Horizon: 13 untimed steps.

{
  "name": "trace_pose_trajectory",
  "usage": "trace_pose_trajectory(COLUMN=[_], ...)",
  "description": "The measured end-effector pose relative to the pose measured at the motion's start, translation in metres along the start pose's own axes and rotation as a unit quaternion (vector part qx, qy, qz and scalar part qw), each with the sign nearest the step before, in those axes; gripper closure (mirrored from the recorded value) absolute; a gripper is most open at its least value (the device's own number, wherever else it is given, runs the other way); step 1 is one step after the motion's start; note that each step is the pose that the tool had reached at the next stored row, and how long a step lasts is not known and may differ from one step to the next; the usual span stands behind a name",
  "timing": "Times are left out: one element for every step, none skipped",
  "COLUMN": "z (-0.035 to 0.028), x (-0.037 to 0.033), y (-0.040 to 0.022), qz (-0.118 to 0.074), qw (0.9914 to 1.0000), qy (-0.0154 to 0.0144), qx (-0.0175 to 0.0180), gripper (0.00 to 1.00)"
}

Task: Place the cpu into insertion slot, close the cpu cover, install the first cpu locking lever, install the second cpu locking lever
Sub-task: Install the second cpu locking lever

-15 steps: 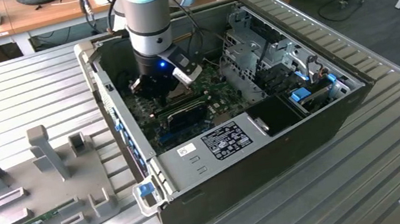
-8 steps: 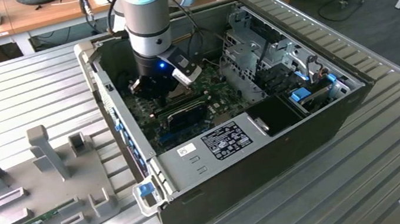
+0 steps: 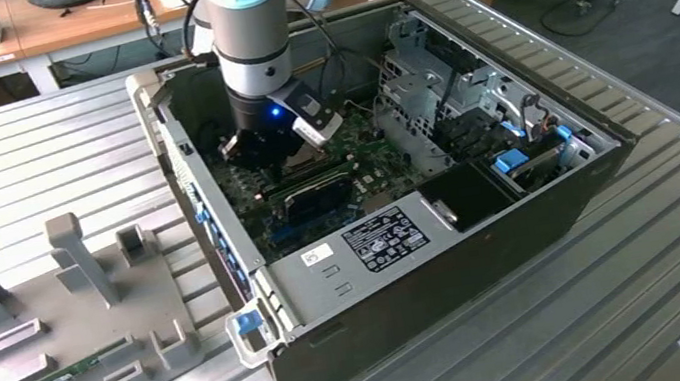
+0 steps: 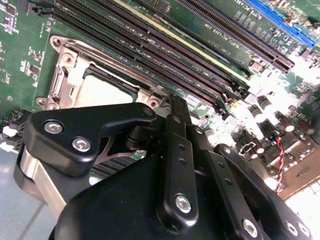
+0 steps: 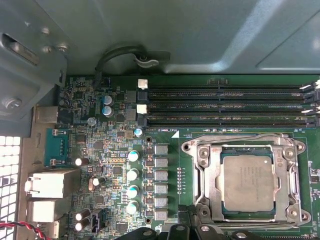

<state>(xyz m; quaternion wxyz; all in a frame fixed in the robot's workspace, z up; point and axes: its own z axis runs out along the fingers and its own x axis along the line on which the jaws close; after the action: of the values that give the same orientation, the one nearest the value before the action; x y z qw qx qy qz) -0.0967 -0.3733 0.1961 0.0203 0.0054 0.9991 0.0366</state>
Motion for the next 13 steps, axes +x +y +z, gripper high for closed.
trace_pose_trajectory(z=[0.0001,0.0001,0.0001,0.0001,0.0001,0.0001,0.0002,0.0002,0.0001,0.0001,0.0001,0.0001,0.0001], x=[0.0000,0.0000,0.0000,0.0000,0.0000,0.0000,0.0000,0.0000,0.0001,0.0000,0.0000,0.0000,0.0000], y=[0.0000,0.0000,0.0000,0.0000,0.0000,-0.0001,-0.0001,-0.0002,-0.0004,-0.0005,-0.0006,-0.0007,-0.0007], qz=[0.000,0.000,0.000,0.000,0.000,0.000,0.000,0.000,0.000,0.000,0.000,0.000,0.000], qw=[1.00000,1.00000,1.00000,1.00000,1.00000,1.00000,1.00000,1.00000,1.00000,1.00000,1.00000,1.00000,1.00000], qy=[0.0000,0.0000,0.0000,0.0000,0.0000,0.0000,-0.0001,-0.0001,0.0000,0.0000,0.0000,0.0000,0.0000], qx=[0.0000,0.0000,0.0000,0.0000,0.0000,0.0000,0.0000,0.0002,0.0006,0.0008,0.0011,0.0014,0.0015], gripper=[0.90,0.90,0.90,0.90,0.90,0.90,0.90,0.90,0.90,0.90,0.90,0.90,0.90])
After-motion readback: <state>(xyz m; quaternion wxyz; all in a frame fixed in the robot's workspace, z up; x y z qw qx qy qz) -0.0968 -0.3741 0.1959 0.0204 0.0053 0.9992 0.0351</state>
